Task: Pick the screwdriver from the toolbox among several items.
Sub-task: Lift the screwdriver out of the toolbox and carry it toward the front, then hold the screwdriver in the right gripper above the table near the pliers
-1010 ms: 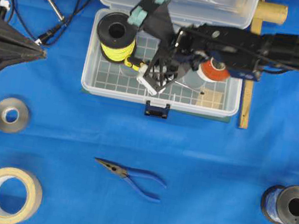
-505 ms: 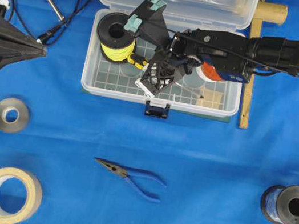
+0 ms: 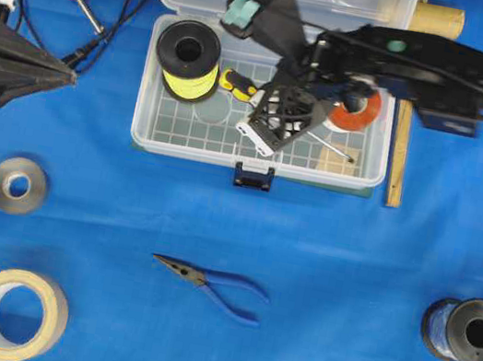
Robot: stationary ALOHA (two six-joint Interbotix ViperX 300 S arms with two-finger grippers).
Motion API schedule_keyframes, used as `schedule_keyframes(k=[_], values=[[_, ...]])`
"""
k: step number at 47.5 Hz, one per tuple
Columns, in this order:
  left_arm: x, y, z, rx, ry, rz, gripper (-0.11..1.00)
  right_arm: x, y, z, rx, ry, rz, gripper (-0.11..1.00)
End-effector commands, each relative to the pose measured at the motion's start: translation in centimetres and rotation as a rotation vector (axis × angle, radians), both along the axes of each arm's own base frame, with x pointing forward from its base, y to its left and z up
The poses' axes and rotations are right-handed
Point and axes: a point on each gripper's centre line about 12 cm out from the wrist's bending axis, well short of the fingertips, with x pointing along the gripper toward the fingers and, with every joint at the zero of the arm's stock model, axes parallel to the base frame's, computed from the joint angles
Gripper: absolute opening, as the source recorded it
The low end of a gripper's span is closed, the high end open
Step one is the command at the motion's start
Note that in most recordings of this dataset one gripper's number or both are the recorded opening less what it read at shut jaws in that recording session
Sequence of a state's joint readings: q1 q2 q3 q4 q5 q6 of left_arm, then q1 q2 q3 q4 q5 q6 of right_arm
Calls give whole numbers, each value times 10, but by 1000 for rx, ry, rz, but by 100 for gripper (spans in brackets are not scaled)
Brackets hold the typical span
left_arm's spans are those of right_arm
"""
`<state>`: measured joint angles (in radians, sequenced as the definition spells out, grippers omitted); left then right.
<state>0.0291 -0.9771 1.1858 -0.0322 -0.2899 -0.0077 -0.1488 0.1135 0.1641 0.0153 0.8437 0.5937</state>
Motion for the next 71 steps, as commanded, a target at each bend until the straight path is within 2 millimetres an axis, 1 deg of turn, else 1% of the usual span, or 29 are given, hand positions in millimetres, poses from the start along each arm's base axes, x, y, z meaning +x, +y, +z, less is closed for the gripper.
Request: schedule_keyframes(k=[1,3,5,7,8,10,14,15,19,25,31,35,43,48,52,56,63,65,67,71], values=[[1,1,3,0,-9,5,0,-4,27,43,-4,-95,43,26],[1,1,3,0,-9,4,0,-6,43,50,-1,-111,67,26],[1,1,4,0,-11,5,0,-6,56,52,-1,-117,86,26],[1,1,3,0,-9,5,0,-6,72,51,-2,-114,108,26],[1,1,4,0,-11,5,0,-5,76,50,0,-114,111,26],[1,1,4,0,-11,5,0,-4,90,49,-2,-117,120,26],[1,2,4,0,-11,8,0,0,110,46,-15,-132,126,26],[1,2,4,0,-11,10,0,3,116,43,-23,-135,127,26],[1,2,4,0,-11,10,0,10,131,31,-39,-126,125,26],[1,2,4,0,-11,11,0,27,147,-3,-45,-82,132,26],[1,3,4,-1,-11,13,0,45,155,-38,-38,-52,141,26],[1,3,3,-6,-8,13,0,52,158,-59,-30,-32,141,26],[1,3,3,-9,-8,13,0,56,157,-91,-34,13,142,26],[1,3,3,-9,-8,13,0,57,155,-102,-34,23,140,26],[1,3,3,-7,-8,12,0,57,154,-107,-33,28,139,26],[1,3,3,-9,-10,13,0,57,152,-107,-33,28,135,26],[1,3,3,-9,-8,13,0,57,150,-105,-19,24,123,26],[1,3,2,-9,-7,13,0,57,150,-102,-16,18,122,27],[1,3,3,-7,-10,13,0,56,150,-96,-16,12,122,36],[1,3,2,-9,-8,13,0,54,149,-78,-23,-6,124,61]])
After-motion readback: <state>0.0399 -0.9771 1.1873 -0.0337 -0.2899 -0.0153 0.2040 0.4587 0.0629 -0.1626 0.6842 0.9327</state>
